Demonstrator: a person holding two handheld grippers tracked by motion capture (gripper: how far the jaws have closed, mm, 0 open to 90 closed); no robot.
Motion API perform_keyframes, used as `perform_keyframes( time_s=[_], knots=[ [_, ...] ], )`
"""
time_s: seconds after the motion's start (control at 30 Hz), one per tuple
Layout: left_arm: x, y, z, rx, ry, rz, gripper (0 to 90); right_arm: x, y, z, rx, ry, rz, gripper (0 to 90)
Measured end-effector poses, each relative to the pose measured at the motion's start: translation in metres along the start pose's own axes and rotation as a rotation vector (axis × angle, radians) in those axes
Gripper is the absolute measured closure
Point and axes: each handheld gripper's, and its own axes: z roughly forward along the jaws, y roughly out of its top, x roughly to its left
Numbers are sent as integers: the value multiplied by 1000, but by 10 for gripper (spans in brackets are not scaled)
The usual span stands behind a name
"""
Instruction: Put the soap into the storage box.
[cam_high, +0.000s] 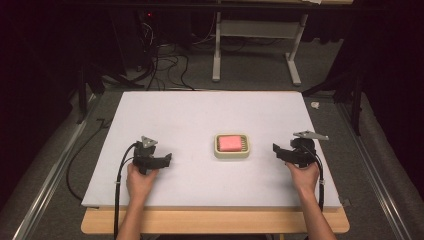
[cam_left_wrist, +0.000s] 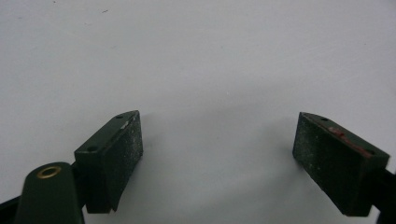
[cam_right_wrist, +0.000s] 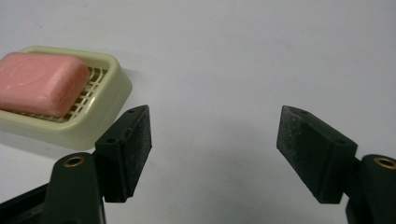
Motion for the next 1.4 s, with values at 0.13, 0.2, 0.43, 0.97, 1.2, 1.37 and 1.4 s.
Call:
perform_keyframes(
  time_s=[0.13, 0.2, 0.43, 0.97, 1.2, 1.37, 1.4],
  knots=[
    [0, 0, 0, 0, 0, 0, 167, -2, -2, 3, 7, -7, 9, 270],
    [0, 0, 0, -1, 0, 0, 167, -3, -3, 4, 9, -15, 10, 269],
    [0, 0, 0, 0, 0, 0, 166, -6, -7, 10, 27, -22, 15, 269],
    [0, 0, 0, 0, 0, 0, 167, -10, -14, 24, 59, -48, 18, 266],
    [0, 0, 0, 0, 0, 0, 166, -8, -15, 29, 73, -58, 11, 266],
    [0, 0, 0, 0, 0, 0, 166, -7, -16, 31, 78, -66, 3, 266],
    [0, 0, 0, 0, 0, 0, 166, -7, -16, 32, 80, -67, 4, 266]
  ],
)
